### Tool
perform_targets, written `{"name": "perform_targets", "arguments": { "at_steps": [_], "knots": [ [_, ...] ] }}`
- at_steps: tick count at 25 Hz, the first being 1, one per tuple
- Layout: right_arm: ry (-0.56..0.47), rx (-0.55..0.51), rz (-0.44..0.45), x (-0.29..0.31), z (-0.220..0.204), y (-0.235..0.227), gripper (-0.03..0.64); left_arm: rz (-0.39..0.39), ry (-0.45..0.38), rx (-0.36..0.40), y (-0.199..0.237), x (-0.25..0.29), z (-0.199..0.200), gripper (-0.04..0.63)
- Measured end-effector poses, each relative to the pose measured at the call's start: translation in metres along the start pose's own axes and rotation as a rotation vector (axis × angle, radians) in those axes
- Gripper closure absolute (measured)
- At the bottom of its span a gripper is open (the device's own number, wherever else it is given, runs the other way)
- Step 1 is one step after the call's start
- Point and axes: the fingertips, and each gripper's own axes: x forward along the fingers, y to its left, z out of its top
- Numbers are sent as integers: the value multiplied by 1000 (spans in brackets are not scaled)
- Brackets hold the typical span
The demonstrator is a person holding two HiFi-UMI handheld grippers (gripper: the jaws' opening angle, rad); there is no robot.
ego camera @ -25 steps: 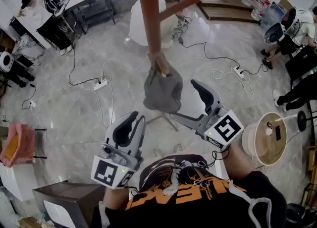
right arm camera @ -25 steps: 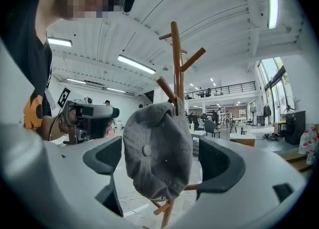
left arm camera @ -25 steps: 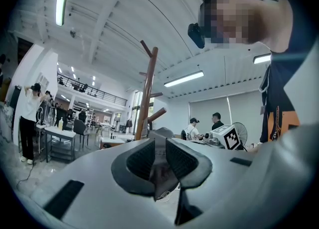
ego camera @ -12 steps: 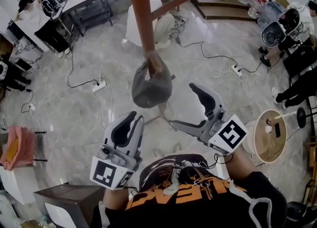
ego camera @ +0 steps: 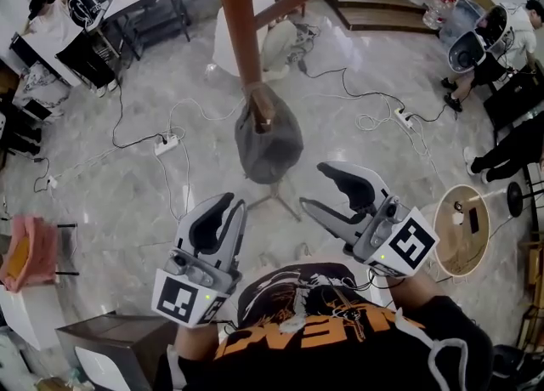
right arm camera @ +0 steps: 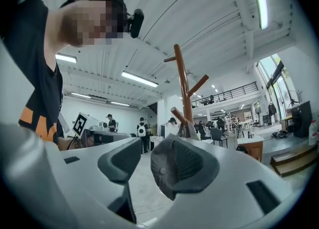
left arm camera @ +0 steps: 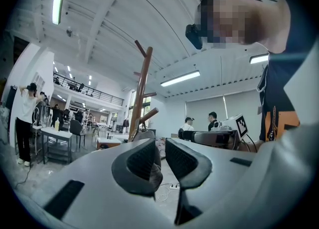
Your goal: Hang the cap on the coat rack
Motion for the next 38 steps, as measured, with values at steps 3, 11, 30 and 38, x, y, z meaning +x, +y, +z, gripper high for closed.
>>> {"name": "perform_targets", "arguments": {
  "at_steps": [3, 11, 30, 38],
  "knots": [
    [-12, 3, -14, -3, 0, -2, 445, -15, 8, 28, -6, 2, -3, 526],
    [-7, 18, -54, -3, -3, -13, 603, -1, 11, 21, 0, 4, -4, 566],
    [39, -45, -74, 7, -7, -14, 603, 6, -2, 19, 7, 4, 1, 571],
    [42, -38, -69, 14, -8, -15, 603, 2, 5, 20, 11, 5, 0, 571]
  ]
}}
